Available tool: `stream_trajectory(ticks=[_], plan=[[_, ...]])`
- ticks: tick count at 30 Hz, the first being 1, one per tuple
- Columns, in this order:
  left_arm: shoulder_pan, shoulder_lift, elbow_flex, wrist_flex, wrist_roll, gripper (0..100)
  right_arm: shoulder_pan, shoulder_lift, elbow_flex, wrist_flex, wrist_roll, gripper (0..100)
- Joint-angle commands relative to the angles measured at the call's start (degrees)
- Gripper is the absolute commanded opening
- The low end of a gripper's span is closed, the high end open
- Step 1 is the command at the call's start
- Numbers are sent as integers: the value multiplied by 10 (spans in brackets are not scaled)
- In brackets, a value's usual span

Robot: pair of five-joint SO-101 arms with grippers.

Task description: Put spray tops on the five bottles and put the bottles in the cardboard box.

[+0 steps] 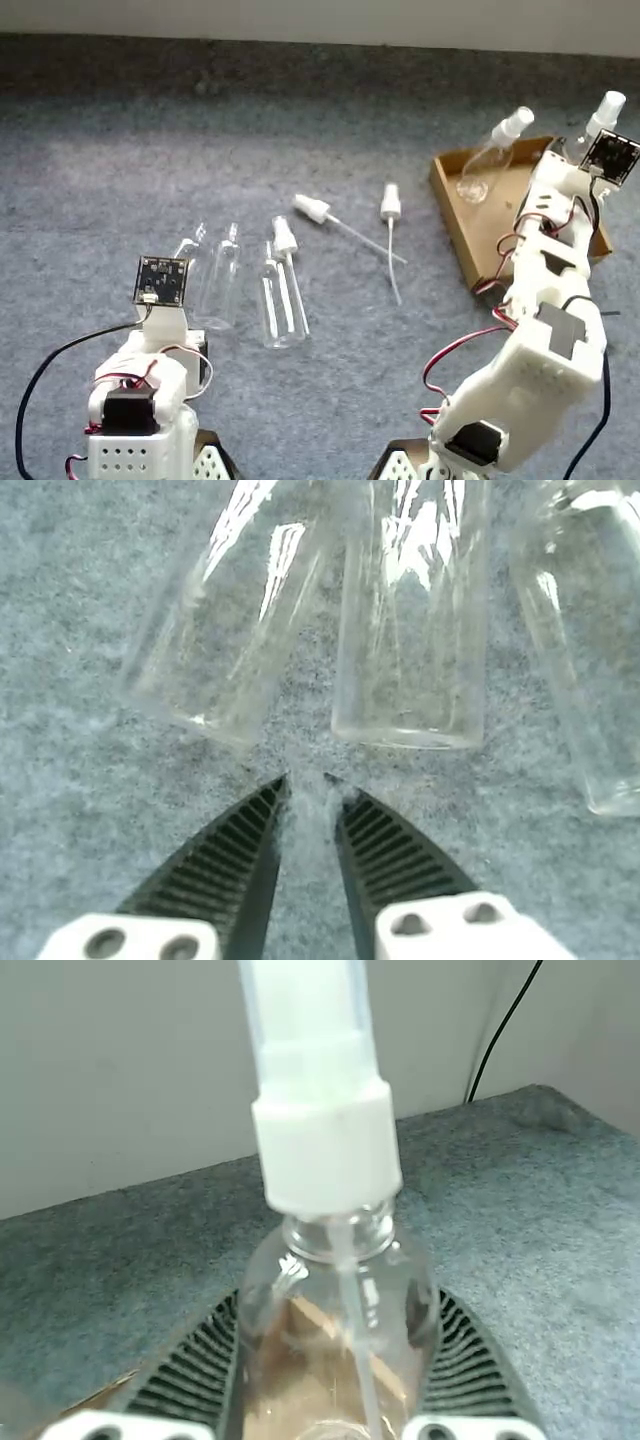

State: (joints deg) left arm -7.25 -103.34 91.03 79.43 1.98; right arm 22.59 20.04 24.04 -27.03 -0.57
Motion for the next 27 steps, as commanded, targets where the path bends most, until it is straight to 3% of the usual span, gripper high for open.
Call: stream_trajectory(ticks=[1,27], plan=[[34,-7,15,-17,-7,6,-23,-9,-38,-19,-5,108],[38,-7,30,-40,-7,6,-51,79,-154,-19,-6,108]])
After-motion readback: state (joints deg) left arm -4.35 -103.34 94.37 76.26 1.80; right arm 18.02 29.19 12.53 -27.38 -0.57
